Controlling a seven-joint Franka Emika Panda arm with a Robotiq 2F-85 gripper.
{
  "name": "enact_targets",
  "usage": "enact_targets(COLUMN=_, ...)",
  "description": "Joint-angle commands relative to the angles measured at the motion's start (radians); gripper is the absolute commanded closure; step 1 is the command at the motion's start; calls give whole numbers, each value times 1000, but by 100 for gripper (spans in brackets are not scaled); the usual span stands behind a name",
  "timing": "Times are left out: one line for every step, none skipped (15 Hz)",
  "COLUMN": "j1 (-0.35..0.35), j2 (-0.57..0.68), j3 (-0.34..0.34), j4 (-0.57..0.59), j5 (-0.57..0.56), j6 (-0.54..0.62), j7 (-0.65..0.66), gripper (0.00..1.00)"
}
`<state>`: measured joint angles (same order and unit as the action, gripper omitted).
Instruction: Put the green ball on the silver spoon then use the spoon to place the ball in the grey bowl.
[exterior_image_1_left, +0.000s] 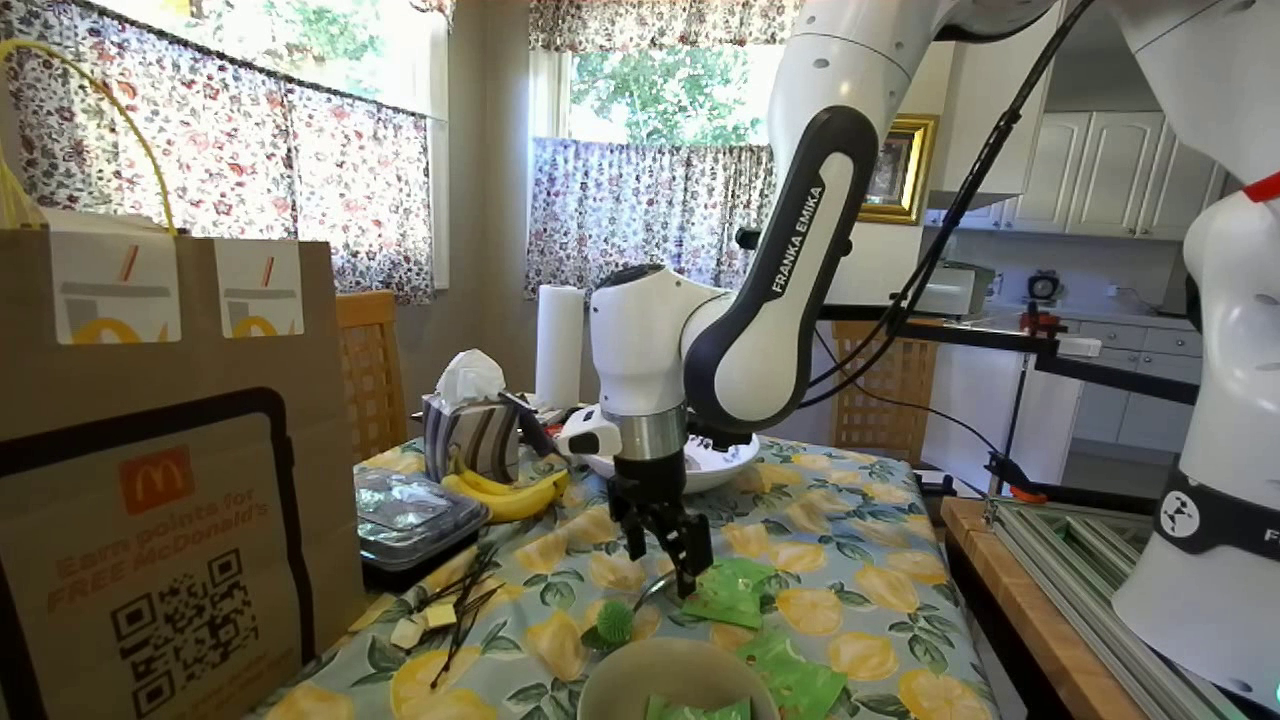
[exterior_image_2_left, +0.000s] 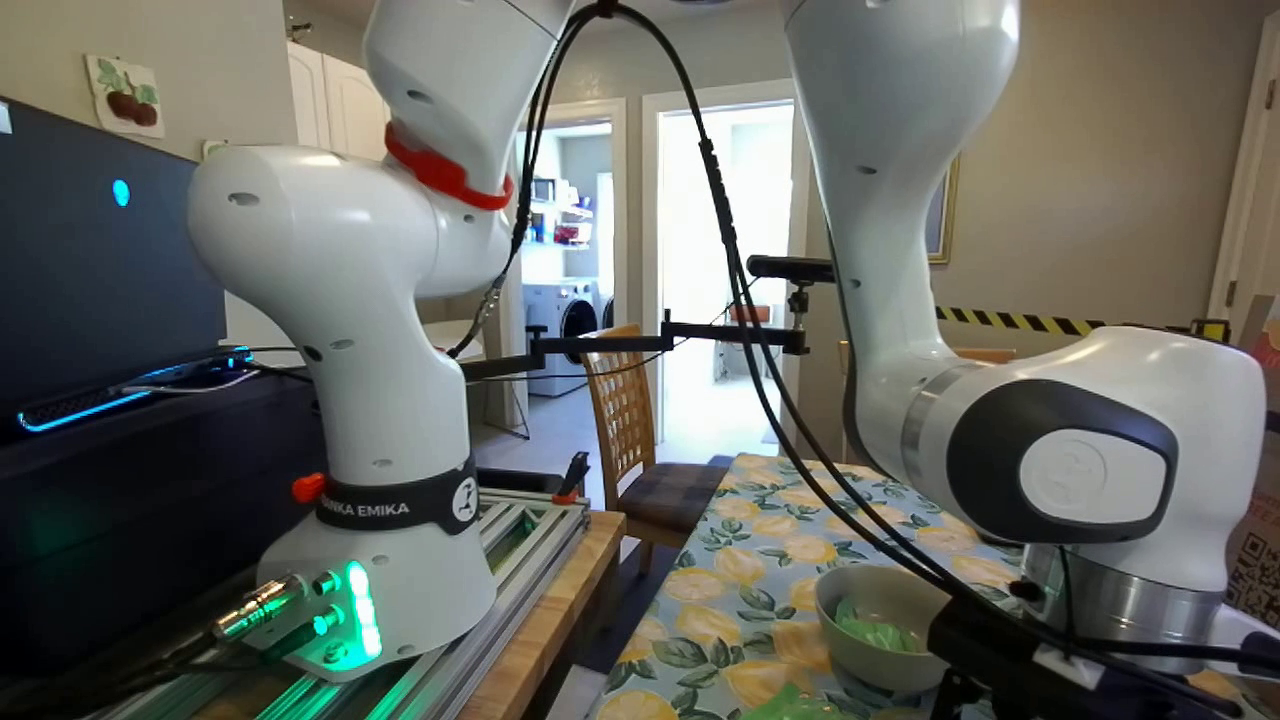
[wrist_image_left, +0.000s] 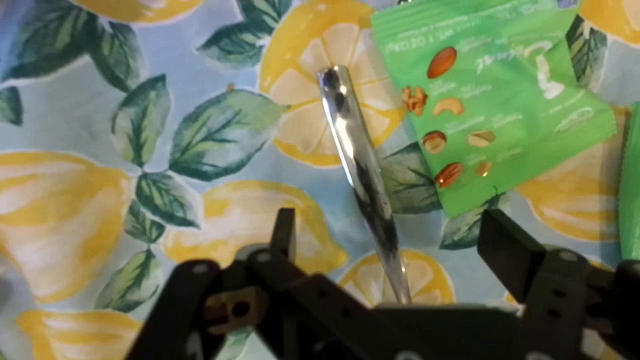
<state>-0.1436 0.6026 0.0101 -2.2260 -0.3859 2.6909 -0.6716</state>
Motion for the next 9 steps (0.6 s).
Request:
enact_targets(j1=9, j2=2, j3=-15, j4=-15, j5=-17, j6=19, j7=-8, gripper=38)
enact_targets(j1=7, j2=3, j3=-14, j4=-16, j5=-13, j6=22, j7=-8, gripper=48)
enact_targets(j1=6, j2=4, j3=-15, j4=-16, j5=-13, j6=24, j7=-7, gripper=55)
enact_targets(j1=7, j2=6, j3=-16, j4=-15, j5=-13, j6=29, j7=-4, gripper=64)
enact_targets(j1=5, j2=6, j3=-15, j4=-16, j5=-13, j6=31, j7=-7, gripper=70)
enact_targets(j1=3, j2=8, j3=-15, j4=-17, j5=-11, j6=33, j7=-8, gripper=77)
enact_targets(j1=2, j2=10, j3=-14, j4=-15, j5=-10, j6=35, j7=-7, gripper=86)
enact_targets(j1=3, j2=11, j3=-14, j4=-15, j5=-9, j6=37, j7=-6, gripper=92)
enact_targets(j1=3, j2=11, j3=-14, j4=-15, j5=-10, j6=40, j7=-6, gripper=99)
